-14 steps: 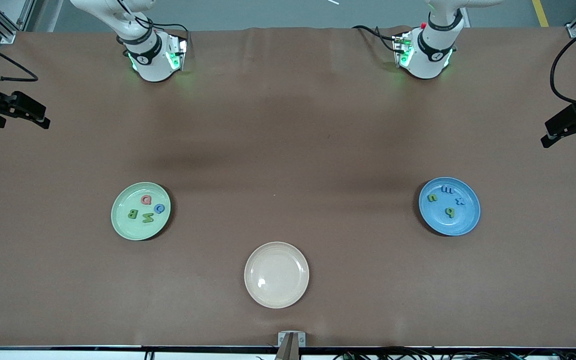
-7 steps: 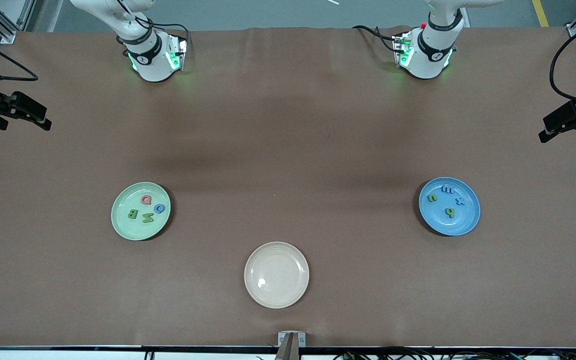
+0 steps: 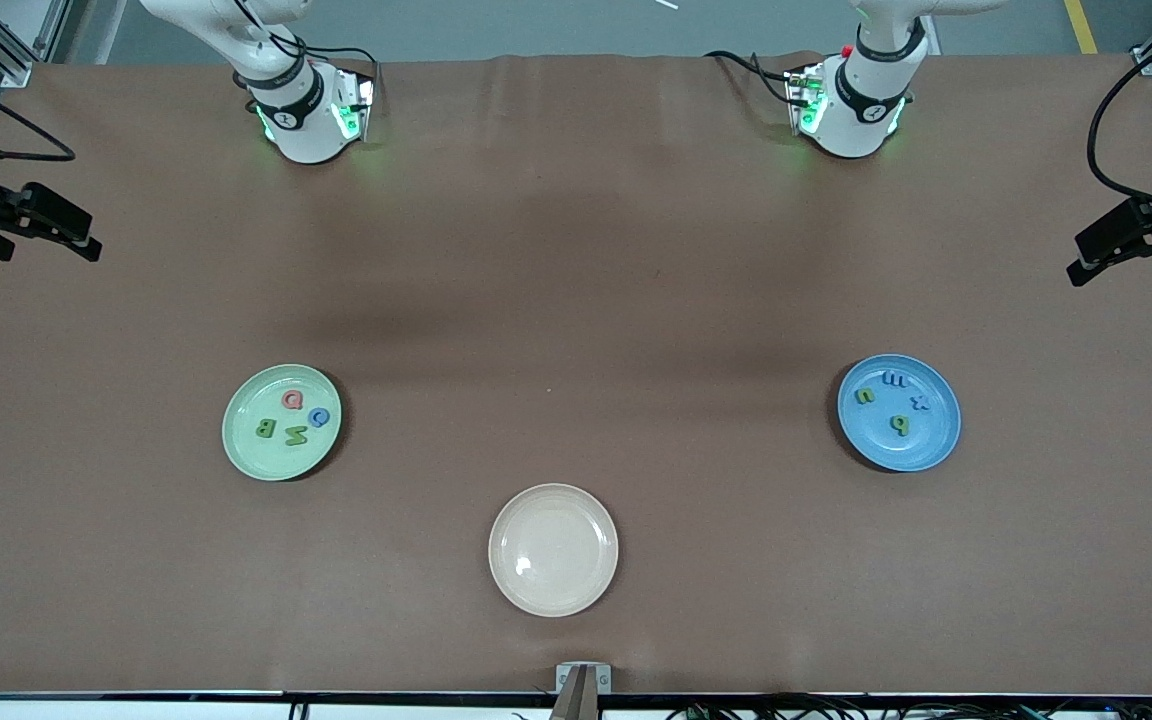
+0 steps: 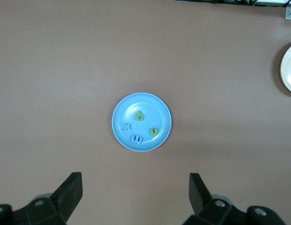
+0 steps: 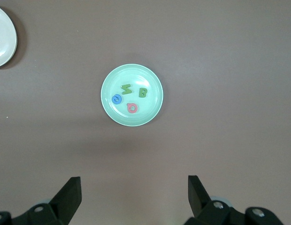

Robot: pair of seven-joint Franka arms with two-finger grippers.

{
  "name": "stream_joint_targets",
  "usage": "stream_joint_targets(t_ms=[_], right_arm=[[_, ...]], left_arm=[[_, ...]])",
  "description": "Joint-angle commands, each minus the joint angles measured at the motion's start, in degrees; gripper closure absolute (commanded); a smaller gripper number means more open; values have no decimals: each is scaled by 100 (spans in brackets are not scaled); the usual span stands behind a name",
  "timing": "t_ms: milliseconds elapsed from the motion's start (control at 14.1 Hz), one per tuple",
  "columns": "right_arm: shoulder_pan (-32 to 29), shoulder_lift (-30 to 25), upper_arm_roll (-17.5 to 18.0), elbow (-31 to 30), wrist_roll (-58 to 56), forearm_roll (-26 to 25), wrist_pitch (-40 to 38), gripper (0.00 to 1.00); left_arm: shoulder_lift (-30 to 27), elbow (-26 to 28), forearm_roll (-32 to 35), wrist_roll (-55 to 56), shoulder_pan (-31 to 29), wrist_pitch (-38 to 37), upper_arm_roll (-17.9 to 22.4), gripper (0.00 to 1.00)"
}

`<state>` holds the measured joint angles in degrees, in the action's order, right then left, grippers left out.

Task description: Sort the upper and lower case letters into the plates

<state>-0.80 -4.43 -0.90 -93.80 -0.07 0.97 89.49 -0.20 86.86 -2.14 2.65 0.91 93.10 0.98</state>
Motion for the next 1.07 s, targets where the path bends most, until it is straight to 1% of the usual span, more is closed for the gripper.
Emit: stream_joint_targets(t_ms=[0, 71, 568, 852, 994], right_arm=[[-69, -199, 20, -200, -168, -53, 77, 0], [-69, -199, 20, -200, -256, -61, 86, 0], [-139, -190, 20, -209, -222, -53, -28, 0], [-254, -181, 11, -217, -178, 184, -195, 0], [-263, -181, 11, -217, -178, 211, -213, 0]], left_arm=[[81, -257, 160, -262, 5, -55, -1, 0], [90, -336, 231, -326, 14, -55, -1, 0], [81, -275, 161, -291, -38, -170, -10, 0], [73, -284, 161, -273, -21, -196, -10, 0], [73, -275, 161, -273, -21, -196, -10, 0]])
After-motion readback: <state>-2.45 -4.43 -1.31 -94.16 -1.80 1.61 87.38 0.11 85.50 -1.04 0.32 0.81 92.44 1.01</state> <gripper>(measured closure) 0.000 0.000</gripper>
